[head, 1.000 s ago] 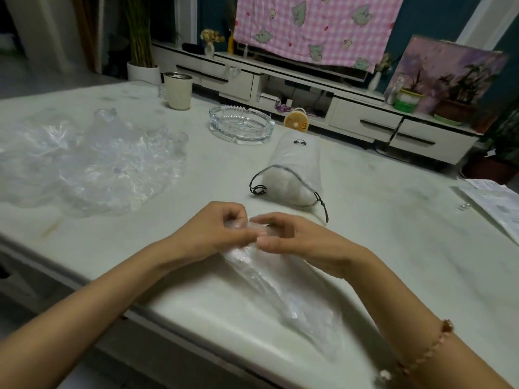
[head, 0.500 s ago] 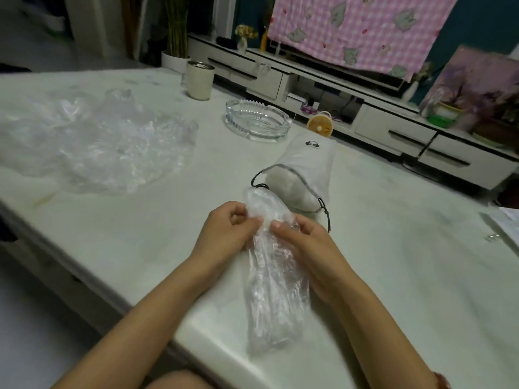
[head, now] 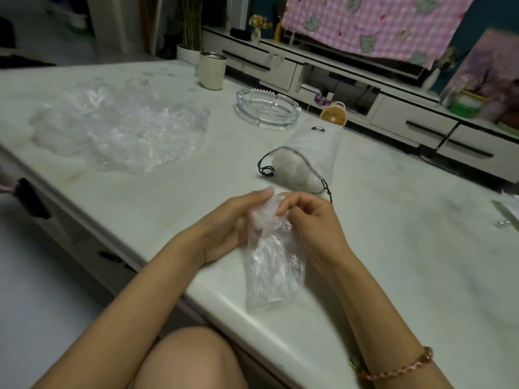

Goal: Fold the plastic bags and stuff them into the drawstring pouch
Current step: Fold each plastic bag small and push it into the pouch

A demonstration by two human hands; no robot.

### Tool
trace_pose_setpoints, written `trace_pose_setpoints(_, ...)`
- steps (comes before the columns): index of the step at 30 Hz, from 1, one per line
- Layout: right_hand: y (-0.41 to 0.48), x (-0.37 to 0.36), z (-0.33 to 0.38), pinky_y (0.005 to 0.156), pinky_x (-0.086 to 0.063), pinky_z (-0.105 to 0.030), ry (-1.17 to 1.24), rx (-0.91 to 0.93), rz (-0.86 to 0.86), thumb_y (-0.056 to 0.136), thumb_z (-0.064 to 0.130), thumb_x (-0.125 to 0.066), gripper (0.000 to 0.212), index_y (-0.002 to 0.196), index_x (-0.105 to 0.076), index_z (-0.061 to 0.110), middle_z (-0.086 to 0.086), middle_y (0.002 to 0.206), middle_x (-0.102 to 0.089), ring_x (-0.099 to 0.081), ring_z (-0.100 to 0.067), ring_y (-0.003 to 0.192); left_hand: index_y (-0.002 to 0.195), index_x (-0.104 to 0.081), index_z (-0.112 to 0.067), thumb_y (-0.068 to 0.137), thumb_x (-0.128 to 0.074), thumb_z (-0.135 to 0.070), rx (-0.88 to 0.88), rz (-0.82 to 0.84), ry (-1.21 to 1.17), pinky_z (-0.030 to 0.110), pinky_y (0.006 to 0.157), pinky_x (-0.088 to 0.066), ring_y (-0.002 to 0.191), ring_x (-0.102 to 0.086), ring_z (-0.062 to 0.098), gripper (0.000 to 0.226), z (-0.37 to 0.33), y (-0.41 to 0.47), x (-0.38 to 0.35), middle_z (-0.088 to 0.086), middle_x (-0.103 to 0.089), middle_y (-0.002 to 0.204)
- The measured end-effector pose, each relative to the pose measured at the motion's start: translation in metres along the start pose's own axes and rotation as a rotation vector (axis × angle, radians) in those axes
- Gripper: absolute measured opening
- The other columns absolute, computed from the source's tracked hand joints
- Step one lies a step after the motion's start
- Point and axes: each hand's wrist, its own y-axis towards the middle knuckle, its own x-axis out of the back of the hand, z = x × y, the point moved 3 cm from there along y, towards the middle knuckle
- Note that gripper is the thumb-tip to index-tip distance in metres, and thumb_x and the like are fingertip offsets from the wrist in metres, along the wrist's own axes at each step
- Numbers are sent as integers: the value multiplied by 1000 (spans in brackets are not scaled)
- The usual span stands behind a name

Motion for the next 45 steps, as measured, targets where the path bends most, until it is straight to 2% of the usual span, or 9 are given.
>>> trace_pose_setpoints(6,-6,14,14,80,-46,-24,-79,65,-51,74,-15,-46,45,80,-68,24,9,90,-66,-57,-13,90,95,-64,0,81,-59,-7,-42,-153,71,26,65,-54,67,-65,18,16,3,1,15,12,-68,80)
trace_pose_setpoints(11,-26,2,23,107,-16,-23,-973,557,51,62,13,-60,80,135,-33,31,4,142,-35,-26,-15,130,100,-62,2,90,-51,-9,-51,-314,-111,32,65,-54,69,-65,29,18,0,2,26,21,-63,89)
trace_pose_setpoints(16,-30,-28,11,89,-30,-29,-933,819,126,65,14,-68,38,102,-65,21,4,112,-64,-47,-18,105,87,-58,0,92,-51,-7,-66,-345,-136,23,49,-51,52,-62,17,10,-2,1,24,9,-64,62)
trace_pose_setpoints(23,-23,-18,8,67,-40,-13,-380,203,183,88,14,-65,2,87,-66,14,14,77,-65,-56,1,71,105,-59,-4,88,-55,-4,-147,-311,5,27,66,-54,71,-65,20,17,0,0,21,14,-67,87)
trace_pose_setpoints(28,-16,-11,2,63,-44,-21,-402,72,45,86,17,-67,13,77,-67,8,-1,69,-67,-56,-7,63,106,-67,1,83,-58,-30,-117,-27,-29,36,88,-52,90,-64,26,39,-4,-7,9,22,-66,102)
trace_pose_setpoints(33,-16,-9,6,64,-44,-18,-375,36,-7,84,18,-69,9,77,-66,12,0,73,-67,-56,-6,66,110,-58,8,68,-64,-10,-228,-195,206,49,96,-44,98,-62,36,46,2,-3,17,28,-64,108)
trace_pose_setpoints(37,-16,5,8,80,-45,-18,-391,37,-253,74,15,-78,44,107,-49,22,6,108,-54,-53,-8,92,100,-61,3,69,-60,-12,-325,-282,244,45,88,-44,89,-59,25,34,1,-3,21,19,-65,97)
trace_pose_setpoints(40,-14,5,3,87,-52,-30,-71,-149,-104,78,8,-73,50,122,-50,15,-3,118,-59,-61,-18,100,100,-61,2,72,-64,-7,-327,-261,251,37,82,-48,86,-61,24,30,0,-3,20,17,-66,95)
trace_pose_setpoints(45,-12,1,2,65,-45,-26,205,-234,-6,81,-17,-46,33,80,-66,9,-6,81,-65,-59,-20,73,91,-61,-9,86,-50,15,-294,-231,241,23,47,-53,57,-67,19,27,0,-4,17,4,-70,73)
